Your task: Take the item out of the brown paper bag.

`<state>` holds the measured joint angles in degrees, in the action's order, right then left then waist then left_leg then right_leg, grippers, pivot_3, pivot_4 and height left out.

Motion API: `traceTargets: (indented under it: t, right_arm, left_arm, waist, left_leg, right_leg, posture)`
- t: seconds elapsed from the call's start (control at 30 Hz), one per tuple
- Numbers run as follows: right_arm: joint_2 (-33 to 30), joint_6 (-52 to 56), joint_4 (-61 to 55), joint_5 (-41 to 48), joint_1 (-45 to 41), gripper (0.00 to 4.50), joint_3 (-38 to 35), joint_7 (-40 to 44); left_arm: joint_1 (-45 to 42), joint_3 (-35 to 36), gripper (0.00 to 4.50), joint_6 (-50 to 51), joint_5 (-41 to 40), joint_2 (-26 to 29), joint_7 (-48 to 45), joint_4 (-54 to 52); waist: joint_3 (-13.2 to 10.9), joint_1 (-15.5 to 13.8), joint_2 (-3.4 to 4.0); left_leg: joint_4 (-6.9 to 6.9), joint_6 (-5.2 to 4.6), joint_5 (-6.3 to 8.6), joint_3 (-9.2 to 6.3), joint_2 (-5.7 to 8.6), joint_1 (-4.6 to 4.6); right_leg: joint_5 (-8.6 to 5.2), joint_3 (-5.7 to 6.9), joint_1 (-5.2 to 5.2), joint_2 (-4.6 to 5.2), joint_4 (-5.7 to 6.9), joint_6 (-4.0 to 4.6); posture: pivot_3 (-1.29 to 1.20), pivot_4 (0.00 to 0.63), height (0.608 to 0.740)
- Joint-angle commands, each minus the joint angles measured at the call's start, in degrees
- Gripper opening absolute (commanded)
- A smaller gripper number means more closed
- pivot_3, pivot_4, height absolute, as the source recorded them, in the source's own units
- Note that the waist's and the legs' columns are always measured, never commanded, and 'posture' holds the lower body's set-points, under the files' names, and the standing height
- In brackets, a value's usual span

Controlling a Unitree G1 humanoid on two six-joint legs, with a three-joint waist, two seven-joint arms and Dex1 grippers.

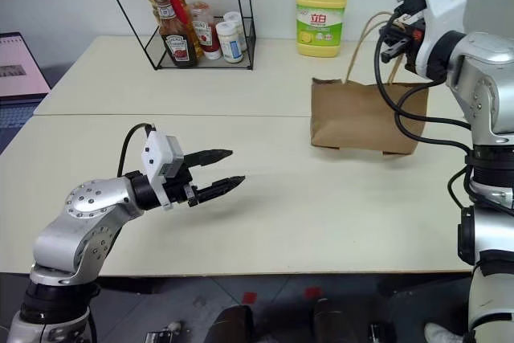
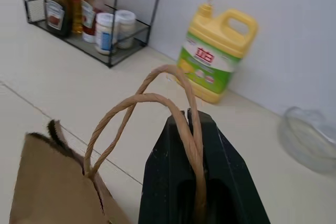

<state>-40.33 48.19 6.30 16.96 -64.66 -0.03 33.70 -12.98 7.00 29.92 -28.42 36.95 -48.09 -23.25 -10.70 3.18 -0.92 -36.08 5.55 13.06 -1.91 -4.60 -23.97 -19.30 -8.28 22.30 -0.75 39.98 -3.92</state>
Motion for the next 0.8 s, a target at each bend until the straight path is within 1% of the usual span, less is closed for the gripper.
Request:
traceTargets:
  t: [0.03,0.17,0.33,0.63,0.8]
  right_arm:
    - [2.9,-0.2,-3.4,0.2,-4.9,0.03,0.3,-0.7]
    - [8.5,-0.7,-1.7,-0.3,-7.7,0.03,2.2,-1.3]
    - [15.7,-3.4,2.6,-1.4,-11.1,0.03,4.3,-2.1]
    - [26.7,-11.7,16.7,-4.5,-15.8,0.03,5.7,-3.7]
    - [31.4,-14.3,21.7,-5.7,-16.7,0.03,6.3,-3.9]
  left_arm:
    - [2.3,4.1,3.28,3.3,-4.2,-0.3,3.5,-5.5]
    - [5.8,5.5,3.28,4.5,-5.3,-0.7,6.3,-8.5]
    - [8.0,6.4,3.28,4.2,-5.6,-1.5,9.5,-10.5]
    - [7.3,7.1,3.28,4.3,-6.1,-1.6,13.1,-10.4]
    - [7.0,6.8,3.28,4.0,-6.0,-1.7,13.6,-10.3]
  waist:
    - [0.0,0.1,0.0]
    - [0.0,0.1,0.0]
    - [0.0,0.2,0.0]
    - [0.0,0.2,0.0]
    - [0.0,0.2,0.0]
  left_leg:
    - [0.0,0.0,0.0,-0.01,0.0,0.0]
    - [0.0,0.0,0.0,-0.01,0.0,0.0]
    - [-0.01,0.01,0.0,-0.03,-0.01,0.01]
    - [0.0,0.01,0.0,-0.06,0.0,0.0]
    - [0.01,0.02,-0.01,-0.07,0.0,-0.01]
  right_leg:
    - [0.0,0.01,0.0,0.0,0.01,0.0]
    - [0.0,0.02,0.0,0.01,0.01,0.0]
    - [0.01,0.04,0.01,0.01,0.02,0.01]
    - [0.01,0.09,0.01,0.01,0.02,0.01]
    - [0.01,0.11,0.0,0.01,0.02,0.02]
  posture:
    - [0.0,0.15,0.74]
    - [0.0,0.15,0.74]
    - [0.0,0.15,0.74]
    - [0.0,0.15,0.74]
    - [0.0,0.15,0.74]
